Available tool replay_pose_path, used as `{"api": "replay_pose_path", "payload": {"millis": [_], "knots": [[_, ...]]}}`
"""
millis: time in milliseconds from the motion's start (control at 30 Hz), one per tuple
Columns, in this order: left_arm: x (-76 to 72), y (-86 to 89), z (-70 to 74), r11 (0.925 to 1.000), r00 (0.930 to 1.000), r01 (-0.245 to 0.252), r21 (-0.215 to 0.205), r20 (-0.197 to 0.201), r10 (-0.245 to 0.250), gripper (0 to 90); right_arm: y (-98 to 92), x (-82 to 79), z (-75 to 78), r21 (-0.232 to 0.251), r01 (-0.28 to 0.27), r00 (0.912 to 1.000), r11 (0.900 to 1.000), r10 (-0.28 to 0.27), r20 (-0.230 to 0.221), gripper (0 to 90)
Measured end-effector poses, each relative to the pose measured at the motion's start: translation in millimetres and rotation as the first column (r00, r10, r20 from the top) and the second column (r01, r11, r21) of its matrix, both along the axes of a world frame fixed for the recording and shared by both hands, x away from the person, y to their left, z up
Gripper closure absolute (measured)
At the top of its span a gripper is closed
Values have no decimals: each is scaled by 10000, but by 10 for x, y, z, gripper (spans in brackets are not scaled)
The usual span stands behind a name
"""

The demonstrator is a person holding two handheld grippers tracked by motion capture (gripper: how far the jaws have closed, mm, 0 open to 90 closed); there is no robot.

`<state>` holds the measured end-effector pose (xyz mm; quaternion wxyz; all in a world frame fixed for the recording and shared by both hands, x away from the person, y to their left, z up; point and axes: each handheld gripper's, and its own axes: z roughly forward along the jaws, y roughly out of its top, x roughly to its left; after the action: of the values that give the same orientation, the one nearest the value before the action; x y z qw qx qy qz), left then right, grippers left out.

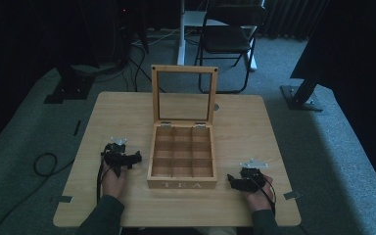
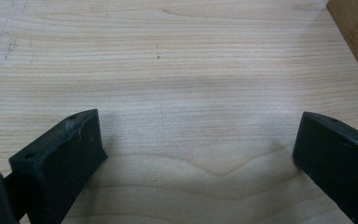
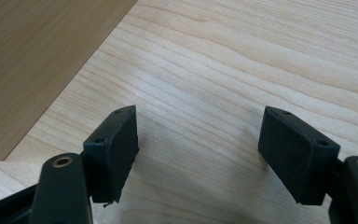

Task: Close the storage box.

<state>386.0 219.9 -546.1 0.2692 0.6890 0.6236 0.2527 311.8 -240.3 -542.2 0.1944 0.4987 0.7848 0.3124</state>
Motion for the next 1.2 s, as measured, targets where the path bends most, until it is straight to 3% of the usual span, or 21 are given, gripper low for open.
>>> {"api": "replay_pose_path", "payload": {"millis": [567,733,867,1067,1200], "knots": [[-13,-13,-1,9999,9999,-147,-5,17,147,16,20,41,14,-44,-23,9999,10000,22,-128,293],[-14,-14,-1,9999,9999,-161,-6,16,161,16,1,39,34,-93,23,9998,10000,-25,-202,360],[-15,-15,-1,9998,9998,-177,-3,17,177,16,-15,40,69,331,39,9997,9994,-31,-224,366],[-15,-15,-1,9998,9998,-173,0,14,173,16,-11,44,172,360,33,10000,9993,-36,88,366],[-15,-15,-1,9998,9998,-178,0,18,178,16,-26,85,235,726,43,9999,9973,-52,122,365]]}}
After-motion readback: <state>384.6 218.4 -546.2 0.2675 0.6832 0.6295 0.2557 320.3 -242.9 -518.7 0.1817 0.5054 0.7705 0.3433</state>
